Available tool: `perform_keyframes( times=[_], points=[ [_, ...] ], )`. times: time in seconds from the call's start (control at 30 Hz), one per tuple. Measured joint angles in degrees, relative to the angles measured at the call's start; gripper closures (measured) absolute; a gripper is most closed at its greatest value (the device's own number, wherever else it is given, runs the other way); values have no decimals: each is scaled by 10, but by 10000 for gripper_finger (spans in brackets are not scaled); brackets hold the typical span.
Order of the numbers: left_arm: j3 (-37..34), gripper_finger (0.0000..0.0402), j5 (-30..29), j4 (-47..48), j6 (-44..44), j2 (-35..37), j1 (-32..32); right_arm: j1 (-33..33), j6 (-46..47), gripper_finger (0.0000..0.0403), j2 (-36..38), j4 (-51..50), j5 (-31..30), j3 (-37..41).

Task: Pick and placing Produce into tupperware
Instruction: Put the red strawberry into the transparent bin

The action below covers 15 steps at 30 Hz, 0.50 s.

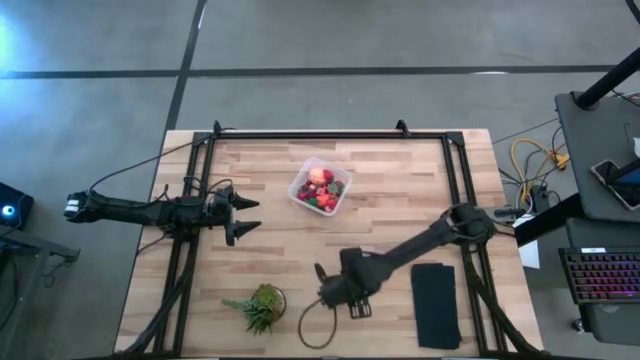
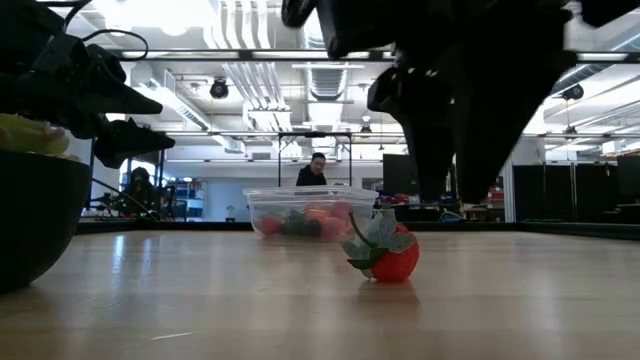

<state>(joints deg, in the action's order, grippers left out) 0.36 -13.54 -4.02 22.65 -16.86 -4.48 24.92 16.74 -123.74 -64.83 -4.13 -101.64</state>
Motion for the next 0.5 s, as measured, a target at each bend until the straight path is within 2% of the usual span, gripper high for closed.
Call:
perform_keyframes(
  times=[0.33,0.5],
  points=[
    [0,63,0,0,0,0,0,36,48,166,8,136,-3,50],
    [0,63,0,0,0,0,0,32,68,166,7,160,-43,68]
  ],
)
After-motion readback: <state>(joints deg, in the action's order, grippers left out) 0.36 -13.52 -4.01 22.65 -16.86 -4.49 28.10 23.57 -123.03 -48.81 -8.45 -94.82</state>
